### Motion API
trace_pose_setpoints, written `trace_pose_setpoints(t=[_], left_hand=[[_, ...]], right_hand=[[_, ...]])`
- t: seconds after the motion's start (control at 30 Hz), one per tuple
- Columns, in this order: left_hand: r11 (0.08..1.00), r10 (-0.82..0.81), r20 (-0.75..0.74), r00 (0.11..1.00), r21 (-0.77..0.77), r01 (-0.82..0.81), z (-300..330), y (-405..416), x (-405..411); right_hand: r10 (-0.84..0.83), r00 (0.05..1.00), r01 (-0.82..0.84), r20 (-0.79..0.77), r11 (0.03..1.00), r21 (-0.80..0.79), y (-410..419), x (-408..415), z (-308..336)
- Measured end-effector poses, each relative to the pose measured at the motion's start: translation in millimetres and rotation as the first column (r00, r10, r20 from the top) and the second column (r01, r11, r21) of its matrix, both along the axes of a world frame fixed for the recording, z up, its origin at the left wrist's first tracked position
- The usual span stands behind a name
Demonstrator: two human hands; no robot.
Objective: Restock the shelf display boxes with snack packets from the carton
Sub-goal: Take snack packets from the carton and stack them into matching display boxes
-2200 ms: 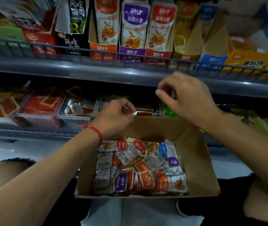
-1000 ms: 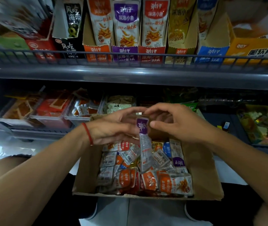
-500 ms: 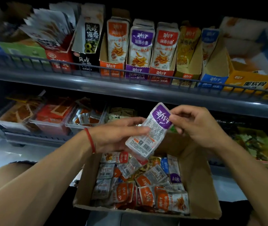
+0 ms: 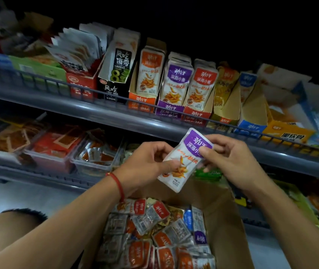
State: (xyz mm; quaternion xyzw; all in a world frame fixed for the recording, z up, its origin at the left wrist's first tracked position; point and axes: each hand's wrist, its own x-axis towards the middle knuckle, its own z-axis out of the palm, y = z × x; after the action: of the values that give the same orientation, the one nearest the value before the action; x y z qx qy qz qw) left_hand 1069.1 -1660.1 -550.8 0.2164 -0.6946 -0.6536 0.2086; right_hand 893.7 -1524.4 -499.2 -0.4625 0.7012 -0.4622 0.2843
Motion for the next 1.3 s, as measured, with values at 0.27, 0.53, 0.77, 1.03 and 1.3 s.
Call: trace_pose_setpoints(t=[0.27, 0.53, 0.77, 1.03, 1.3], left_hand=[[0.895, 0.439, -0.126, 0.89, 0.147, -0.421, 16, -24, 6], [0.883, 0.446, -0.088, 0.891, 0.205, -0.422, 14, -29, 6], [0.87, 0.463, -0.1, 0.881, 0.243, -0.43, 14, -31, 6], [0.867, 0.463, -0.096, 0.881, 0.257, -0.427, 14, -30, 6], [0.862, 0.471, -0.058, 0.88, 0.244, -0.445, 13, -29, 4]], right_hand=[[-0.132, 0.805, -0.036, -0.578, 0.962, -0.271, -58, -22, 82], [-0.243, 0.696, 0.026, -0.676, 0.949, -0.314, -123, -41, 102], [-0.172, 0.603, 0.078, -0.779, 0.985, -0.157, -143, -29, 71], [-0.322, 0.471, 0.154, -0.821, 0.947, -0.284, -154, -31, 69], [-0.378, 0.441, 0.139, -0.814, 0.925, -0.354, -164, -38, 65]])
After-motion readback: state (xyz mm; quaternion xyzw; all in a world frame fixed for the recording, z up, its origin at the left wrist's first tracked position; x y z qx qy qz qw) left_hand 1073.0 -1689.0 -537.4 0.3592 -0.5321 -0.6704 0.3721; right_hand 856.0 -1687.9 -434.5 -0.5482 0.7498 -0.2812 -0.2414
